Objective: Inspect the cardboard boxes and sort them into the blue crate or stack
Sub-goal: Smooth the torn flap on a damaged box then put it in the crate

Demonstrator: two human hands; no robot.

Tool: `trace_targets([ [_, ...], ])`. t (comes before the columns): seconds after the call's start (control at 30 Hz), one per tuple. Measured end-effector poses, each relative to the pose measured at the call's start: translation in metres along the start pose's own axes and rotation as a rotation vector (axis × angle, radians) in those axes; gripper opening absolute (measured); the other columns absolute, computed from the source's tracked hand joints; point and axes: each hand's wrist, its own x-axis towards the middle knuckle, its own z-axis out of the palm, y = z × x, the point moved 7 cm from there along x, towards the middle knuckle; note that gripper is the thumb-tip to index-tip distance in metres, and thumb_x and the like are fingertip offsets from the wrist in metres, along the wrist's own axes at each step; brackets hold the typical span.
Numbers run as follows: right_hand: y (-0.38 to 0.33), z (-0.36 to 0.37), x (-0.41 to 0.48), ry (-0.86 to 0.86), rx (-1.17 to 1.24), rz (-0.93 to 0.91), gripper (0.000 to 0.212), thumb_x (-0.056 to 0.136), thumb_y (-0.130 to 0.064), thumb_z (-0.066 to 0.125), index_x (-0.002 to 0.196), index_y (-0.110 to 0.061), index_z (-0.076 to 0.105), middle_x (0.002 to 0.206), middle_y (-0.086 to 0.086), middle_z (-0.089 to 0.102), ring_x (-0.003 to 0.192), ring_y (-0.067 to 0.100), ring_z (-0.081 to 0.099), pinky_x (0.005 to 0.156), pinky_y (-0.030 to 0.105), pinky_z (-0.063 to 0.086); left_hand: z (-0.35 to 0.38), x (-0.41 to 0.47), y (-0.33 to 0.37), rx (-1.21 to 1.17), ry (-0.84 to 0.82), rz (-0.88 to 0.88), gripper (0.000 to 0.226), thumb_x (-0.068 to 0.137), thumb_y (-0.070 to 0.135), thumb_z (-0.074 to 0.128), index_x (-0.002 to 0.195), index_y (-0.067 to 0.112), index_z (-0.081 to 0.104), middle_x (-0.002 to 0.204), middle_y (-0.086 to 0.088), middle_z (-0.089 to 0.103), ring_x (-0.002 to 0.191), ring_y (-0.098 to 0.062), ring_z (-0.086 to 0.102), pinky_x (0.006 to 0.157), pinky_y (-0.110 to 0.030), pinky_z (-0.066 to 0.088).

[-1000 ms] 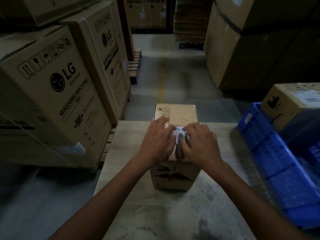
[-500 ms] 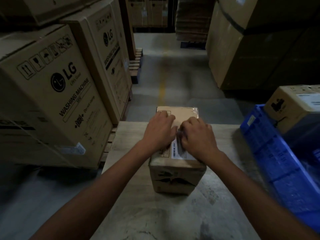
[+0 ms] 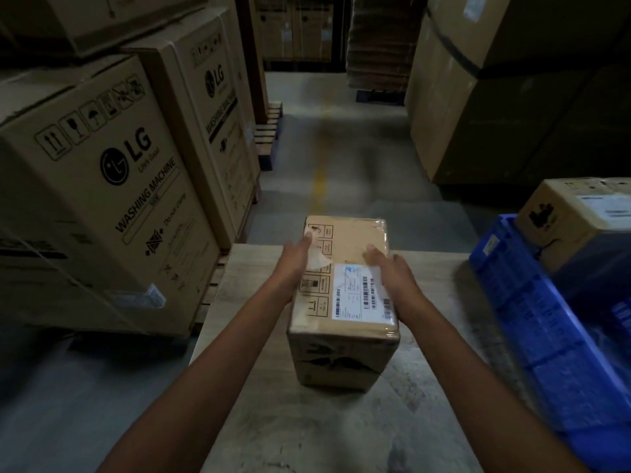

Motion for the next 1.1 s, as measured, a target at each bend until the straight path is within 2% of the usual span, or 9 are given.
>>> trace_targets([
  [0.13, -0.003, 0.004, -0.017, -0.130, 0.195, 0.049, 0.043, 0.104, -0.054, 0.041, 0.113, -0.018, 0.061, 0.098, 0.015, 0.075, 0.084, 0.028, 0.074, 0.070, 0.039, 0.061, 0.008, -0.028, 0.008, -0.237, -0.211, -0.033, 0.060, 0.104, 0.058, 0.025, 0.125, 0.015, 0.062, 0.106, -0.010, 0.075, 0.089, -0.028, 0.075, 0.069, -0.035, 0.059],
  [0.33, -0.004, -0.010, -0.023, -0.020, 0.309, -0.176, 0.059, 0.103, -0.059, 0.034, 0.122, -0.011, 0.063, 0.112, 0.018, 0.072, 0.100, 0.033, 0.072, 0.089, 0.049, 0.059, -0.003, -0.036, 0.005, -0.445, -0.178, 0.062, 0.077, 0.096, 0.073, 0.027, 0.130, 0.014, 0.062, 0.121, -0.017, 0.070, 0.114, -0.036, 0.066, 0.101, -0.054, 0.050],
  [0.43, 0.003, -0.024, -0.023, 0.073, 0.448, -0.155, 0.052, 0.099, -0.056, 0.049, 0.119, -0.011, 0.066, 0.117, 0.012, 0.071, 0.109, 0.031, 0.068, 0.093, 0.051, 0.058, -0.024, -0.033, -0.014, -0.633, 0.025, 0.019, 0.076, 0.093, 0.074, 0.034, 0.127, 0.012, 0.062, 0.126, -0.021, 0.065, 0.122, -0.042, 0.059, 0.106, -0.061, 0.043],
  [0.53, 0.034, -0.024, -0.021, 0.074, 0.419, -0.093, 0.030, 0.092, -0.041, 0.061, 0.089, -0.016, 0.077, 0.097, 0.007, 0.076, 0.097, 0.027, 0.073, 0.079, 0.041, 0.060, -0.018, -0.042, -0.043, -0.672, 0.061, -0.064, 0.064, 0.098, 0.066, 0.036, 0.122, 0.012, 0.059, 0.123, -0.022, 0.066, 0.118, -0.041, 0.061, 0.106, -0.060, 0.044],
  [0.6, 0.056, -0.018, -0.032, 0.035, 0.377, -0.058, 0.038, 0.099, -0.025, 0.053, 0.071, -0.016, 0.077, 0.077, 0.003, 0.074, 0.073, 0.018, 0.071, 0.065, 0.031, 0.057, -0.005, -0.053, -0.065, -0.639, 0.034, -0.111, 0.056, 0.101, 0.059, 0.036, 0.117, 0.010, 0.058, 0.110, -0.020, 0.071, 0.103, -0.037, 0.068, 0.097, -0.054, 0.052],
  [0.67, 0.081, -0.019, -0.038, 0.041, 0.310, -0.027, 0.032, 0.099, -0.018, 0.051, 0.075, -0.008, 0.070, 0.074, 0.007, 0.069, 0.069, 0.022, 0.067, 0.059, 0.030, 0.054, 0.000, -0.058, -0.085, -0.580, 0.045, -0.112, 0.051, 0.104, 0.051, 0.036, 0.110, 0.005, 0.059, 0.098, -0.019, 0.072, 0.088, -0.032, 0.070, 0.082, -0.046, 0.057],
  [0.8, 0.114, -0.025, -0.040, 0.095, 0.126, 0.020, 0.027, 0.101, -0.015, 0.047, 0.086, -0.003, 0.066, 0.078, 0.009, 0.070, 0.075, 0.024, 0.063, 0.062, 0.032, 0.050, -0.006, -0.050, -0.110, -0.402, 0.134, -0.044, 0.050, 0.107, 0.038, 0.037, 0.114, -0.003, 0.065, 0.107, -0.029, 0.069, 0.093, -0.038, 0.067, 0.076, -0.041, 0.055],
  [1.0, 0.100, -0.042, -0.015, 0.096, 0.172, 0.116, 0.021, 0.103, -0.028, 0.050, 0.108, -0.014, 0.065, 0.116, 0.008, 0.068, 0.104, 0.025, 0.065, 0.089, 0.042, 0.054, -0.026, -0.030, -0.088, -0.262, 0.245, -0.029, 0.041, 0.104, 0.043, 0.044, 0.109, 0.007, 0.064, 0.106, -0.016, 0.069, 0.108, -0.037, 0.064, 0.093, -0.048, 0.050],
  [1.1, 0.085, -0.039, -0.003, 0.101, 0.120, 0.155, 0.041, 0.103, -0.045, 0.045, 0.131, -0.018, 0.056, 0.131, 0.010, 0.060, 0.118, 0.031, 0.058, 0.104, 0.053, 0.047, -0.016, -0.013, -0.079, -0.165, 0.126, -0.193, 0.061, 0.099, 0.061, 0.038, 0.133, 0.014, 0.055, 0.131, -0.012, 0.057, 0.123, -0.035, 0.053, 0.105, -0.051, 0.041],
])
